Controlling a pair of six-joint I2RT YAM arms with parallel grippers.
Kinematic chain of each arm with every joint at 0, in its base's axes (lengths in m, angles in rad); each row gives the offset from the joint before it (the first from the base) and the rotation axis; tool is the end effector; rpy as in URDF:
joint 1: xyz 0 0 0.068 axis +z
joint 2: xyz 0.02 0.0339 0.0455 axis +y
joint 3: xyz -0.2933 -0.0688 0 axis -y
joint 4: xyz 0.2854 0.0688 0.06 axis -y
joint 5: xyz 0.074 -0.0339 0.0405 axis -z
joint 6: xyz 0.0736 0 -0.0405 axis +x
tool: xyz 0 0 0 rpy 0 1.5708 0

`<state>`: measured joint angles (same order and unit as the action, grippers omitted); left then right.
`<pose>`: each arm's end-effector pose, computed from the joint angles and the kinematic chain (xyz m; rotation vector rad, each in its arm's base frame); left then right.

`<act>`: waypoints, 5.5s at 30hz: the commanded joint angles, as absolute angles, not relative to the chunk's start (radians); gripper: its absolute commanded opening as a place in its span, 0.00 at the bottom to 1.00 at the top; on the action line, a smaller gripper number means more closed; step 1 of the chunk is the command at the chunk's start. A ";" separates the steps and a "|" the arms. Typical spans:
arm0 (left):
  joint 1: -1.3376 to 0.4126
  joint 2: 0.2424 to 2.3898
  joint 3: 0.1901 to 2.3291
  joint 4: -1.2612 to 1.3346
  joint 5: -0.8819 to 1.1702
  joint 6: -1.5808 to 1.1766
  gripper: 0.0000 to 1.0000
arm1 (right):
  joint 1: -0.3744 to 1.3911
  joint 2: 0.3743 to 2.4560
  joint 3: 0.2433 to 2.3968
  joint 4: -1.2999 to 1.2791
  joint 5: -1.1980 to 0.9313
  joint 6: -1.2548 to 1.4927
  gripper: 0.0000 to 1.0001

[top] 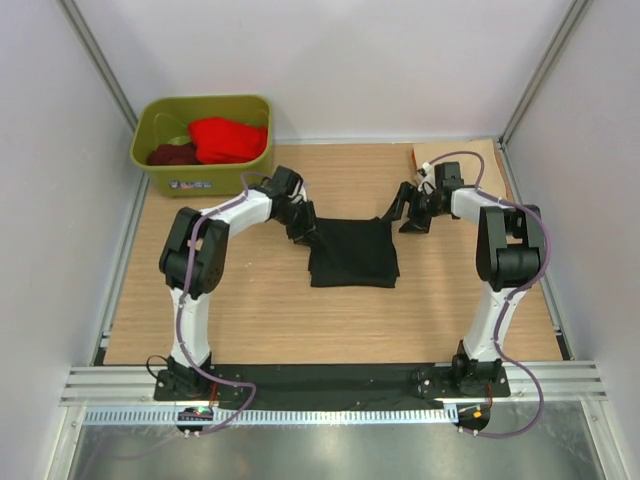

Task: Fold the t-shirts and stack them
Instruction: Neatly place the folded tshirt to the corner

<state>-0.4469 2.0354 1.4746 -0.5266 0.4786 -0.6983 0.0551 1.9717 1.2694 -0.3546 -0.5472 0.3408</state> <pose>0.4270 -0.2422 0.1514 -0.1864 2.8359 -0.9606 0.4556 0.0635 0.1258 0.1817 2.6200 0.8560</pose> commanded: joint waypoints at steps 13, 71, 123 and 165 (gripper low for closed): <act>-0.433 2.164 1.457 -0.508 0.476 -0.670 0.28 | 0.121 2.119 1.322 -0.408 -0.535 0.204 0.76; -0.407 1.750 1.353 -0.517 -0.107 -0.630 0.28 | 0.019 2.121 2.281 -1.002 0.052 -0.304 0.01; -0.488 1.737 1.298 -0.560 -0.038 -0.709 0.29 | -0.319 2.628 2.689 -0.526 -0.264 -0.178 0.34; -0.528 1.209 1.361 -0.604 0.279 -0.706 0.40 | 0.152 1.143 1.431 -0.906 -0.354 0.437 0.96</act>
